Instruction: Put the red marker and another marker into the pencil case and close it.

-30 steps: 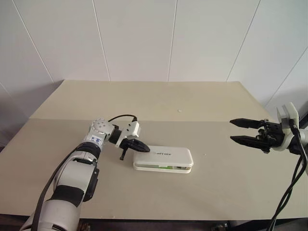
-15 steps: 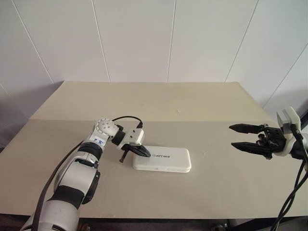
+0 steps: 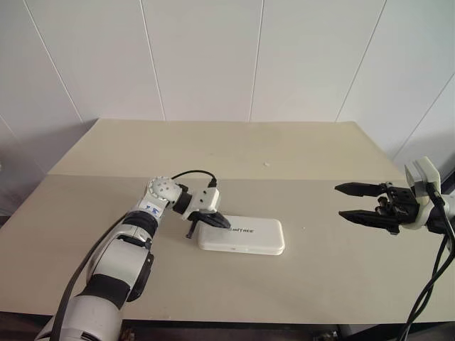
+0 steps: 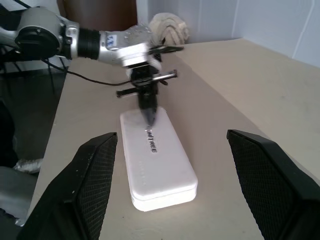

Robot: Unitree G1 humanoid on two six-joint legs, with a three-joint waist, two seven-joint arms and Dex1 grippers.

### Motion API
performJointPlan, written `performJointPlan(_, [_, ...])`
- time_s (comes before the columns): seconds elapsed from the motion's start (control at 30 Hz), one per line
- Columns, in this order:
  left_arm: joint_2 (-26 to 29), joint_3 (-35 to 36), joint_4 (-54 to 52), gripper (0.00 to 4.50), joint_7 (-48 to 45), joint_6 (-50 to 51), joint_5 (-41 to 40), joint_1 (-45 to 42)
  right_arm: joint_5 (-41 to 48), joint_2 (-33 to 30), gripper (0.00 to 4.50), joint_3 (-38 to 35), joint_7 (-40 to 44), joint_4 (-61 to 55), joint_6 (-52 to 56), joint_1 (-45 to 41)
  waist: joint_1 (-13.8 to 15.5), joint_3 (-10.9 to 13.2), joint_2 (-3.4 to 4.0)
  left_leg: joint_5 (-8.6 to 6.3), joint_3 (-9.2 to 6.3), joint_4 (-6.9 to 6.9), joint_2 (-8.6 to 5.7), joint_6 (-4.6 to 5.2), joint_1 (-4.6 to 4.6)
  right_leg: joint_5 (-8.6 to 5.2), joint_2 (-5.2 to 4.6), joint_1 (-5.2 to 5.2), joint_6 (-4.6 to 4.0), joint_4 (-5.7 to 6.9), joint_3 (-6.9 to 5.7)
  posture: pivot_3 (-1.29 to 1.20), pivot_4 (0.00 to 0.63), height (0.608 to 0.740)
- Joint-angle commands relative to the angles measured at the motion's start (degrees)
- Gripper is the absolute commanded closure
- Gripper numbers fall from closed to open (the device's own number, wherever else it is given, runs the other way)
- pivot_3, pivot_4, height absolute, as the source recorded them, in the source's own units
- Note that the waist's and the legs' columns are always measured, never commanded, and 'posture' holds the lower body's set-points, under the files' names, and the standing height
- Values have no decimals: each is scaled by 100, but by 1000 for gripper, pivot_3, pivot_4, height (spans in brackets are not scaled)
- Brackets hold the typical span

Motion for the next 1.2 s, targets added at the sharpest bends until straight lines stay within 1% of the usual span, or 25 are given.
performJointPlan(0.03, [94, 650, -363, 4448, -169, 264, -719, 140, 25, 64, 0, -258, 472, -178, 77, 145, -17, 0, 1, -1, 0, -1, 0, 1, -2, -1, 0, -3, 1, 0, 0, 0, 150, 740])
performJointPlan(0.13, [154, 942, -612, 4448, -320, 496, -1033, 317, -43, 144, 0, -350, 472, -199, 138, 172, -28, -1, 2, -2, 4, 2, 1, 2, -20, -1, -1, -29, 2, 7, 1, 0, 150, 740])
performJointPlan(0.2, [219, 1218, -840, 4448, -590, 748, -1392, 463, -96, 204, 0, -391, 472, -245, 195, 169, -12, -1, 2, 1, 5, 12, 1, -2, -51, -1, -1, -70, 1, 29, 2, 0, 150, 740])
performJointPlan(0.3, [335, 1478, -1131, 4448, -920, 1194, -1779, 650, -186, 275, 0, -449, 471, -289, 279, 140, -2, 0, 2, 2, 5, 12, 2, -3, -53, -2, 1, -76, -1, 36, 1, 0, 150, 740])
performJointPlan(0.37, [479, 1463, -1275, 4448, -1020, 1443, -1804, 793, -212, 289, 0, -462, 471, -310, 334, 129, -4, -1, 2, 3, 4, 16, 1, -4, -53, -2, 1, -75, -1, 37, 1, 0, 150, 740])
performJointPlan(0.43, [642, 1414, -1402, 4058, -1148, 1495, -1801, 948, -226, 283, 0, -451, 472, -314, 366, 112, -5, -1, 2, 3, 5, 17, 0, -4, -52, -2, -1, -74, -1, 37, 2, 0, 150, 740])
performJointPlan(0.47, [787, 1261, -1618, 3884, -1216, 1577, -1984, 1096, -225, 265, 0, -428, 472, -316, 377, 104, -8, -1, 2, 3, 5, 17, 0, -4, -52, -2, 0, -74, -1, 36, 2, 0, 150, 740])
performJointPlan(0.57, [1413, 614, -2475, 2897, -1286, 1980, -2890, 1541, -218, 199, 0, -365, 472, -294, 399, 60, -46, -1, 2, 3, 6, 9, 5, -4, -51, -3, 0, -77, -2, 36, 4, 0, 150, 740])
performJointPlan(0.6, [1681, 433, -2539, 2598, -1286, 1999, -3074, 1604, -217, 177, 0, -361, 472, -278, 401, 47, -43, 0, 2, 3, 5, 7, 6, -4, -51, -3, 1, -78, -3, 36, 5, 0, 150, 740])
performJointPlan(0.7, [2260, 18, -2502, 1567, -1286, 1930, -3407, 1662, -230, 120, 0, -359, 472, -212, 367, 34, -24, 0, 3, 3, 5, 10, 5, -4, -52, -4, -1, -80, -4, 37, 4, 0, 150, 740])
performJointPlan(0.8, [2670, -226, -2463, 669, -1286, 1849, -3663, 1701, -277, 80, 0, -370, 472, -108, 295, 36, -23, 0, 3, 3, 7, 11, 3, -4, -49, -3, -2, -75, -5, 35, 4, 0, 150, 740])
performJointPlan(0.83, [2782, -296, -2527, 259, -1286, 1855, -3773, 1745, -285, 65, 0, -378, 472, -86, 276, 50, -12, 0, 3, 3, 8, 12, 3, -4, -49, -3, -1, -75, -5, 35, 4, 0, 150, 740])
performJointPlan(0.87, [2891, -358, -2612, 27, -1286, 1861, -3891, 1802, -286, 45, 0, -386, 472, -73, 256, 71, -6, 0, 3, 3, 7, 11, 3, -4, -50, -4, -1, -75, -6, 35, 4, 0, 150, 740])
performJointPlan(0.97, [3204, -387, -2964, 27, -1286, 2001, -4342, 2051, -297, -6, 0, -451, 472, -33, 219, 137, -12, 1, 5, 3, 8, 7, 4, -4, -50, -5, -2, -76, -7, 33, 4, 0, 150, 740])
performJointPlan(1.07, [3343, -263, -3151, 27, -1286, 2221, -4710, 2257, -328, -54, 0, -465, 472, 42, 169, 161, -12, 1, 5, 2, 8, 5, 5, -3, -52, -6, -1, -78, -11, 32, 4, 0, 150, 740])
performJointPlan(1.2, [3689, -334, -3281, 27, -1286, 2268, -4800, 2518, -375, -96, 0, -485, 472, 157, 60, 180, -19, 1, 5, 2, 9, 7, 5, -3, -50, -7, 0, -78, -12, 36, 4, 0, 150, 740])
